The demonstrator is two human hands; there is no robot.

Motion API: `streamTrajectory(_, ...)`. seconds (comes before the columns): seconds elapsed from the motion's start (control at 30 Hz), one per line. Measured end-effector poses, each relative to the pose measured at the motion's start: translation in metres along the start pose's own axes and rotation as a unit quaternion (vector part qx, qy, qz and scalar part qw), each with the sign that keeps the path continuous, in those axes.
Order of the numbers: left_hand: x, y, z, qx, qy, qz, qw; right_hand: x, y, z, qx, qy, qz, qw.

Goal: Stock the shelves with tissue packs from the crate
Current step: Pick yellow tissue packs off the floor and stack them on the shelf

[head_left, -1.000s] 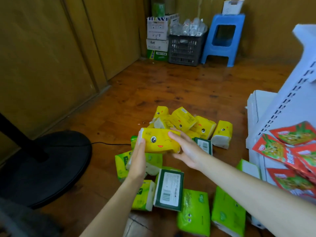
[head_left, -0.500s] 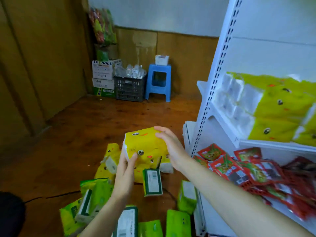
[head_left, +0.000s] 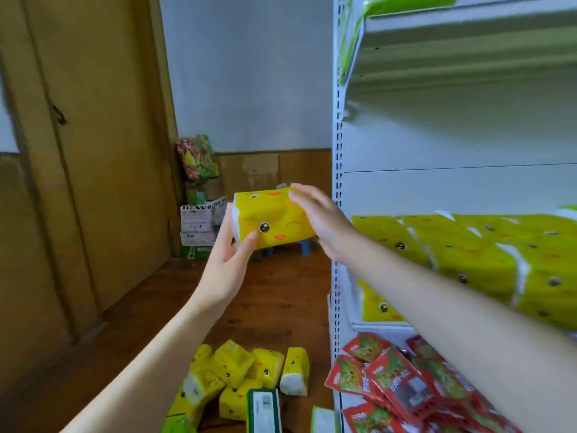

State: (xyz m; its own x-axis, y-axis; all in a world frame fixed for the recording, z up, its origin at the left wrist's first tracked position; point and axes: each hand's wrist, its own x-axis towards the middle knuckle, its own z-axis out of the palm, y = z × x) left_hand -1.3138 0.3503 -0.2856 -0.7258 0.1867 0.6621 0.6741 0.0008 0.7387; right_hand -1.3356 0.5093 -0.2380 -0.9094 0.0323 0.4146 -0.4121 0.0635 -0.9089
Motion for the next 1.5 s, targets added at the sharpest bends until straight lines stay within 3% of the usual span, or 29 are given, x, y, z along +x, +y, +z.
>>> streamTrajectory(0.27, 0.053, 0.043, 0.212, -0.050, -0.141, 0.039, 0.988, -0.051, -0.035, -0.221, 0.010, 0.230, -0.052, 0.972)
streamTrajectory(0.47, 0.041, 0.060, 0.353, -0.056, -0.214, 0.010, 0.975, -0.116, -0.032, -0.363, 0.028, 0.311, -0.037, 0.949)
streamTrajectory(0.6, 0.023, 0.054, 0.412, 0.027, -0.277, 0.013, 0.960, -0.156, -0.013, -0.426, 0.020, 0.356, -0.018, 0.934)
streamTrajectory(0.67, 0.022, 0.042, 0.428, 0.172, -0.273, 0.051, 0.945, -0.170, 0.006, -0.453, 0.012, 0.375, -0.014, 0.927)
streamTrajectory(0.73, 0.021, 0.031, 0.436, 0.324, -0.264, 0.079, 0.905, -0.182, 0.025, -0.474, -0.016, 0.395, 0.006, 0.919)
streamTrajectory(0.87, 0.012, 0.019, 0.439, 0.457, -0.269, 0.095, 0.842, -0.188, 0.061, -0.490, -0.044, 0.400, 0.059, 0.914)
streamTrajectory(1.27, 0.008, 0.004, 0.443, 0.499, -0.235, 0.156, 0.820, -0.158, 0.101, -0.480, -0.178, 0.278, 0.109, 0.938)
streamTrajectory(1.4, 0.013, 0.009, 0.438, 0.485, -0.265, 0.150, 0.820, -0.160, 0.094, -0.491, -0.080, 0.322, 0.106, 0.938)
streamTrajectory(1.5, 0.017, 0.014, 0.428, 0.499, -0.267, 0.163, 0.808, -0.168, 0.094, -0.495, -0.077, 0.325, 0.107, 0.936)
